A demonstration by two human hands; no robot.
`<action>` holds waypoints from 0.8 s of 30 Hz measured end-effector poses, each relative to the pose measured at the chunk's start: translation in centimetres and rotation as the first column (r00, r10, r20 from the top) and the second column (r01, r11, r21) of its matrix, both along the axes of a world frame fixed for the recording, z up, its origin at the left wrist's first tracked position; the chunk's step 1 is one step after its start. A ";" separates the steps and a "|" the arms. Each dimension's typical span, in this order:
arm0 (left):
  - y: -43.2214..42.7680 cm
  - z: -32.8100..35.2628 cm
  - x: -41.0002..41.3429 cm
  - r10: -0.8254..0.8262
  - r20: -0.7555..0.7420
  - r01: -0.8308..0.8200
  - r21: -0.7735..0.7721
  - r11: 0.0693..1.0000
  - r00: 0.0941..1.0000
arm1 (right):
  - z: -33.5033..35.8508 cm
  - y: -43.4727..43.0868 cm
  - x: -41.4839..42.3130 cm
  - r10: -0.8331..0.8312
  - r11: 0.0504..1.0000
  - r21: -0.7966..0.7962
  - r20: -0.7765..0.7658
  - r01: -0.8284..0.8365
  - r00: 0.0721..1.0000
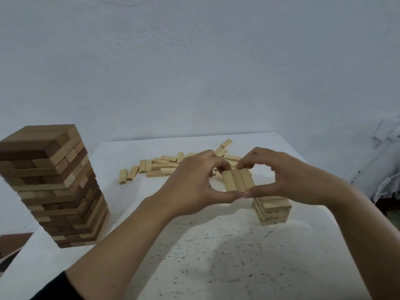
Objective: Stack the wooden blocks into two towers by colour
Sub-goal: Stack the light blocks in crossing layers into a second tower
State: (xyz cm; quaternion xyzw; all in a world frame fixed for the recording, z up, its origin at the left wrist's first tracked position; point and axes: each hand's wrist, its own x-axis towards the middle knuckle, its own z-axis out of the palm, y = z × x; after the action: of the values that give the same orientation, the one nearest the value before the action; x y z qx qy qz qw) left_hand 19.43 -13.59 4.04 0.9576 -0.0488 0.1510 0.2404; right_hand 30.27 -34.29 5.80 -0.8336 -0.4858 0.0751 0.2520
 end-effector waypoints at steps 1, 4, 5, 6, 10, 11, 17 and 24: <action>-1.0 0.1 0.7 -0.006 0.004 0.006 -0.010 1.000 1.000 | 0.1 -1.1 0.5 -0.014 1.000 0.000 -0.028 0.014 1.000; -2.8 -0.1 2.0 -0.024 0.011 0.024 -0.046 0.999 1.000 | 0.2 -3.2 1.7 -0.037 0.999 -0.015 -0.070 0.036 0.997; -3.6 -0.3 2.6 -0.031 0.004 0.031 -0.053 0.998 1.000 | 0.2 -4.0 2.0 -0.052 0.998 -0.024 -0.077 0.050 0.996; -4.0 -0.5 2.9 -0.035 -0.006 0.034 -0.059 0.998 0.999 | 0.1 -4.5 2.3 -0.062 0.998 -0.036 -0.082 0.059 0.995; -5.3 -1.6 3.8 -0.040 -0.030 0.037 -0.071 0.997 0.999 | -0.8 -5.9 3.2 -0.084 0.994 -0.074 -0.113 0.076 0.990; -5.6 -1.9 3.9 -0.037 -0.030 0.035 -0.080 0.996 0.999 | -1.1 -6.1 3.3 -0.088 0.994 -0.074 -0.123 0.079 0.989; -5.9 -2.3 3.8 -0.015 -0.028 0.013 -0.072 0.997 1.000 | -1.7 -6.3 3.6 -0.079 0.995 -0.072 -0.138 0.069 0.987; -5.9 -2.5 3.8 -0.003 -0.048 0.001 -0.056 0.998 0.999 | -2.5 -6.2 4.2 -0.091 0.993 -0.090 -0.137 0.079 0.986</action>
State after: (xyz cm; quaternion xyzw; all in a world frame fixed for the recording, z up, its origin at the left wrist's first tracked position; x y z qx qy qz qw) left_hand 23.27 -19.49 1.54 0.9538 -0.0398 0.1291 0.2684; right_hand 34.44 -40.49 3.28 -0.8559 -0.4273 0.1433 0.2534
